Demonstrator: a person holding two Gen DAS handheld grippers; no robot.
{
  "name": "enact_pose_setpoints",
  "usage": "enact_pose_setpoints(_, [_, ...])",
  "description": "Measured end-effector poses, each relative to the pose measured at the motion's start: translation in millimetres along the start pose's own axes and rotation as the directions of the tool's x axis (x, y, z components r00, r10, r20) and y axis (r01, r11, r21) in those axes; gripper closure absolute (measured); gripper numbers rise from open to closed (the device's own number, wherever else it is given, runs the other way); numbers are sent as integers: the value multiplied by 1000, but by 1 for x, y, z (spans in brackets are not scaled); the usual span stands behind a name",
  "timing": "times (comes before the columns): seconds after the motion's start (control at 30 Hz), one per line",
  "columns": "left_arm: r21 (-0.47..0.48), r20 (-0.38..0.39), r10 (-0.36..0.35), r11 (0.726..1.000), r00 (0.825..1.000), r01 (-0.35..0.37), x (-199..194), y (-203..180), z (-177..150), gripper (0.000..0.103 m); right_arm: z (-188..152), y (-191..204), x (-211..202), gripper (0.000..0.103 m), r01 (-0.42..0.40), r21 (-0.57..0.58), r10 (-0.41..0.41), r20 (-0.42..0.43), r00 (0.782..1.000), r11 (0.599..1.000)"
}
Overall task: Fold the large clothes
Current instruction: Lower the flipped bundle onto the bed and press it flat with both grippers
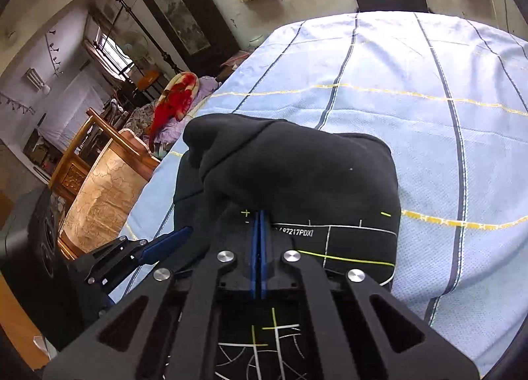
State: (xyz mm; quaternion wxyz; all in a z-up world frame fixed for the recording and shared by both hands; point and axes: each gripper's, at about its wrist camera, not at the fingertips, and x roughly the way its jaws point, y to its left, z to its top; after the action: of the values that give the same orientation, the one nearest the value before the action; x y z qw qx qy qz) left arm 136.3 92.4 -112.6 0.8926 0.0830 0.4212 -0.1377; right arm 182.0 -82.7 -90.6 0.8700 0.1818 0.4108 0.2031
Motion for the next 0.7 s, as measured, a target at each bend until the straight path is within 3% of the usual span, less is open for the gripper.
enact_pose_setpoints(0.2, [-73,21,-46,996,999,48,-30,18,-1,68,-4,13,-31,101,-45,-6,45,24,999,999])
enact_pose_setpoints(0.27, [-72,45,-18,997,999,22,-45,20,-6,68,-12,20,-54,94,-52,-34,54,50,997,998])
enact_pose_setpoints(0.43, [-46,66,27,999,997,-23,-69,21,-24,68,-42,36,-93,94,-65,-115,73,66,995,991])
enact_pose_setpoints(0.57, [-14,53,61,998,997,-60,-63,12,-38,68,-69,40,-90,94,-60,-125,62,15,998,990])
enact_pose_setpoints(0.7, [-21,-20,54,998,998,-54,-36,12,-45,68,-82,27,-70,96,-70,-84,68,-27,997,994])
